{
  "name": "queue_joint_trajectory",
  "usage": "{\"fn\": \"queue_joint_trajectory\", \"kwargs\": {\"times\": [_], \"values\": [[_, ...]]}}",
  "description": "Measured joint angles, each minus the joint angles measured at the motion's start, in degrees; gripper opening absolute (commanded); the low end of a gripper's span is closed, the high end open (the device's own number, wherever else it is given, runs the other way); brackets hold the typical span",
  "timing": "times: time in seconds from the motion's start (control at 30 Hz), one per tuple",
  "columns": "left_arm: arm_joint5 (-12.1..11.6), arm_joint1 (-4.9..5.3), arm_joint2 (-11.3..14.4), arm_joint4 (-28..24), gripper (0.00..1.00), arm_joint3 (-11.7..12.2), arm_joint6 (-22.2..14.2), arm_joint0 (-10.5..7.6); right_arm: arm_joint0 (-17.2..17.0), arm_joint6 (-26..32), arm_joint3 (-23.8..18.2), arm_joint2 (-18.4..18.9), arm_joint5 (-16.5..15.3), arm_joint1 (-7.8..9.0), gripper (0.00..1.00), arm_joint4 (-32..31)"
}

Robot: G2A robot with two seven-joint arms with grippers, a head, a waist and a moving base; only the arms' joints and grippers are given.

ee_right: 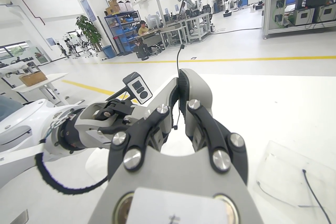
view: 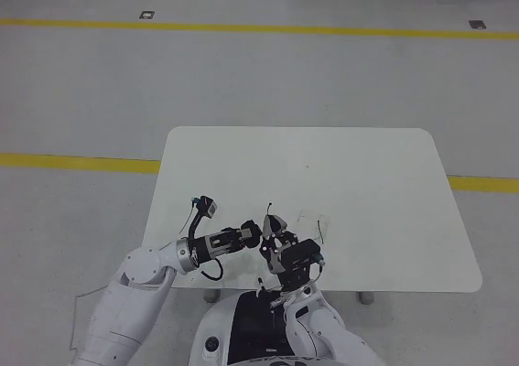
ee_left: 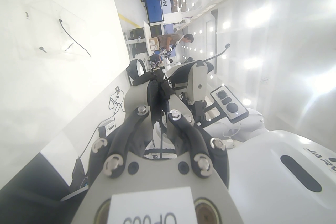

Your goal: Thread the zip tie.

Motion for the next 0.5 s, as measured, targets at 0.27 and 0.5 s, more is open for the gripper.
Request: {"fn": "queue_joint_trajectory", "kwargs": {"times": [0.27, 0.5], "values": [[0.0, 0.00, 0.0, 0.0, 0.00, 0.0, 0.0, 0.00, 0.0, 0.7, 0.1, -0.1, 0.4, 0.01, 0.00, -0.5], [0.0, 0.00, 0.0, 0.0, 0.00, 0.0, 0.0, 0.00, 0.0, 1.1, 0.2, -0.1, 0.9, -0.01, 0.00, -0.8]]}}
